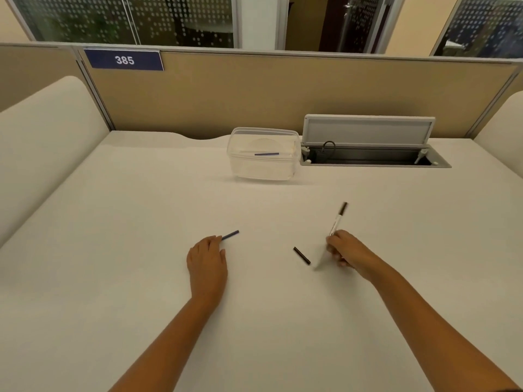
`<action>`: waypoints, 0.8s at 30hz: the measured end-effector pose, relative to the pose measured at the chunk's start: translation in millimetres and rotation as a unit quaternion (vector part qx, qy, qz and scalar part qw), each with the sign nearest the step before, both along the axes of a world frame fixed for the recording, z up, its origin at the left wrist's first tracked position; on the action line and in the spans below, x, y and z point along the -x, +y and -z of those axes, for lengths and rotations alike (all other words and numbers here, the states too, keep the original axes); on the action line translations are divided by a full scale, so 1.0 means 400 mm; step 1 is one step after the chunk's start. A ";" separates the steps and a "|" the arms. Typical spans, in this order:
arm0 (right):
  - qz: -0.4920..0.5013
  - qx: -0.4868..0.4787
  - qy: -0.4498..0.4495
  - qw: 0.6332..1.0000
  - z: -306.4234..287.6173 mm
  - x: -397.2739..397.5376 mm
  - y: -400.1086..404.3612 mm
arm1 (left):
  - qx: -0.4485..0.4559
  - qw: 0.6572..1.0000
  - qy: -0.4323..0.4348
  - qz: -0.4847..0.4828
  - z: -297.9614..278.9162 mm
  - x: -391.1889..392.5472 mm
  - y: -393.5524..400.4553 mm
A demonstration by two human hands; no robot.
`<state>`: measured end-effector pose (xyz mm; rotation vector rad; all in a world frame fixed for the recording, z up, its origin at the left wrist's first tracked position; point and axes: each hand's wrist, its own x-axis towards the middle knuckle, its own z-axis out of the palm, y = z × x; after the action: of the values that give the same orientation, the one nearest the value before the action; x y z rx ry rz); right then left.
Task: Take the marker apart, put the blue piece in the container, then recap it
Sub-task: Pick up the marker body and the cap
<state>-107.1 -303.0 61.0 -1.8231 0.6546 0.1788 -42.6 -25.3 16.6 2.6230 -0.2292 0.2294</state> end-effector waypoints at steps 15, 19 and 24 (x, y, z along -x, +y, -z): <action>0.061 -0.299 -0.177 0.936 0.039 -0.010 0.054 | -0.032 0.995 -0.088 -0.027 0.008 0.021 -0.003; 0.028 -0.275 -0.170 0.946 0.048 -0.013 0.083 | 0.002 0.996 -0.086 0.014 0.010 0.016 -0.002; -0.027 -0.217 -0.179 0.959 0.065 -0.006 0.071 | 0.023 0.996 -0.065 0.054 0.012 0.011 -0.002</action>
<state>-104.5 -274.5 34.9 -1.3986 0.2805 0.0222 -46.9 -26.0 11.7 2.5430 -0.4047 0.3641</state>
